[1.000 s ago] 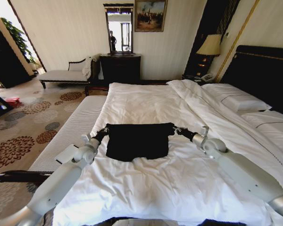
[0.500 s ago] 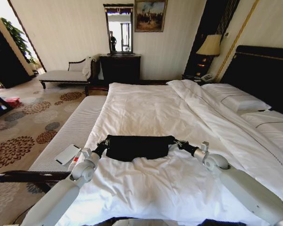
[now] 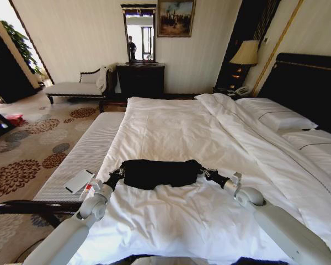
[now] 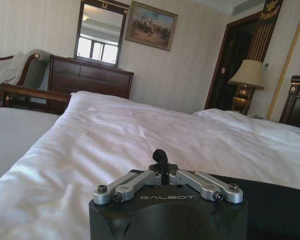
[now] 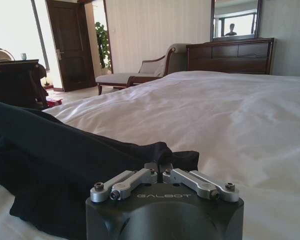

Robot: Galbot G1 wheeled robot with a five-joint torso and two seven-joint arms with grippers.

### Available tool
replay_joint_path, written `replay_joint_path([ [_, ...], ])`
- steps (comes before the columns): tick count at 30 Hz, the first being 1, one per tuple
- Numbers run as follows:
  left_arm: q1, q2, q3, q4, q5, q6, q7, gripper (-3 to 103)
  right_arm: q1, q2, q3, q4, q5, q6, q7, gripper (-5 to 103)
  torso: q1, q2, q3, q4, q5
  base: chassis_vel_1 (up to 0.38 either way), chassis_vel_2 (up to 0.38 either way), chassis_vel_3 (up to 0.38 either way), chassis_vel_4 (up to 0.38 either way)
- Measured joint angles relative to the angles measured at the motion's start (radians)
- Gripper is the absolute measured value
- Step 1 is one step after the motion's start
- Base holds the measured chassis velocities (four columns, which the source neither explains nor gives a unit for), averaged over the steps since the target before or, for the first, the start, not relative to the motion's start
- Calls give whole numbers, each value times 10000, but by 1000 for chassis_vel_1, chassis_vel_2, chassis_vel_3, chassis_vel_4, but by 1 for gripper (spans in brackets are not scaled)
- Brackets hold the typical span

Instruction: Fold the clothes on the bed.

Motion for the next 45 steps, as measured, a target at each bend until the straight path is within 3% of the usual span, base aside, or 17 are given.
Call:
replay_joint_path([
  [13, 1204, -63, -472, -314, 804, -479, 147, -2, -923, -4, 273, 409, -872, 742, -159, 3, -1, 0, 0, 1, 0, 0, 0, 0, 0],
  [15, 1538, -71, -608, -423, 1031, -572, 161, 7, -1107, -47, 342, 516, -1062, 861, -213, 13, -1, 0, 0, 3, 0, 0, 0, 0, 0],
  [17, 1660, -76, -684, -473, 1099, -612, 167, 7, -1220, -88, 382, 592, -1106, 894, -238, 18, -1, 0, 0, 3, 0, 0, 0, 0, 0],
  [18, 1759, -84, -749, -514, 1150, -640, 171, 12, -1304, -112, 409, 650, -1133, 915, -254, 18, 0, 0, 0, 2, -1, 0, 0, 0, 0],
  [21, 2335, -127, -1054, -700, 1408, -773, 227, 28, -1824, -179, 599, 973, -1439, 1080, -331, 34, -1, 0, 0, 0, 2, 0, 0, 0, 0],
  [25, 2752, -139, -1273, -796, 1803, -960, 345, 39, -2153, -254, 842, 1231, -1544, 1245, -400, 45, -2, 0, -1, 1, 0, 0, 0, 0, 0],
  [26, 2752, -139, -1273, -796, 1803, -960, 345, 39, -2153, -254, 842, 1231, -1544, 1245, -400, 45, -2, 0, -1, 1, 0, 0, 0, 0, 0],
  [30, 3035, -139, -1777, -1278, 1704, -1023, 378, 61, -2717, -550, 1816, 1647, -1299, 1354, -1017, 66, -1, 0, 1, 0, -1, 0, 0, 0, 0],
  [32, 3045, -134, -1858, -1342, 1642, -1023, 378, 61, -2783, -589, 1954, 1691, -1220, 1359, -1120, 72, -1, 0, 0, -1, 0, 0, 0, 0, 0],
  [34, 3014, -54, -2102, -1579, 1354, -975, 377, 72, -2941, -738, 2382, 1858, -837, 1360, -1370, 83, -1, 0, 0, -2, 1, 0, 0, 0, 0],
  [36, 2864, 28, -2132, -1645, 1205, -895, 370, 82, -2848, -802, 2474, 1835, -760, 1360, -1379, 88, -2, 0, 0, 0, -2, 0, 0, 0, 0],
  [37, 2864, 28, -2132, -1645, 1205, -895, 370, 82, -2848, -802, 2474, 1835, -760, 1360, -1379, 88, -2, 0, 0, 0, -2, 0, 0, 0, 0],
  [39, 2298, 157, -1839, -1573, 1117, -713, 145, 93, -2376, -815, 2303, 1521, -578, 1275, -1025, 97, -1, 0, 0, 1, 0, 0, 0, 0, 0],
  [40, 2076, 159, -1695, -1502, 1106, -604, -51, 93, -2205, -796, 2207, 1443, -315, 1122, -794, 99, 0, -1, 1, 1, 0, 0, 0, 0, 0],
  [45, 1693, -17, -1567, -1326, 1133, -190, -914, 100, -1815, -749, 2071, 1362, 909, 493, -240, 100, 3, -2, 2, -3, 3, 0, 0, 0, 0],
])
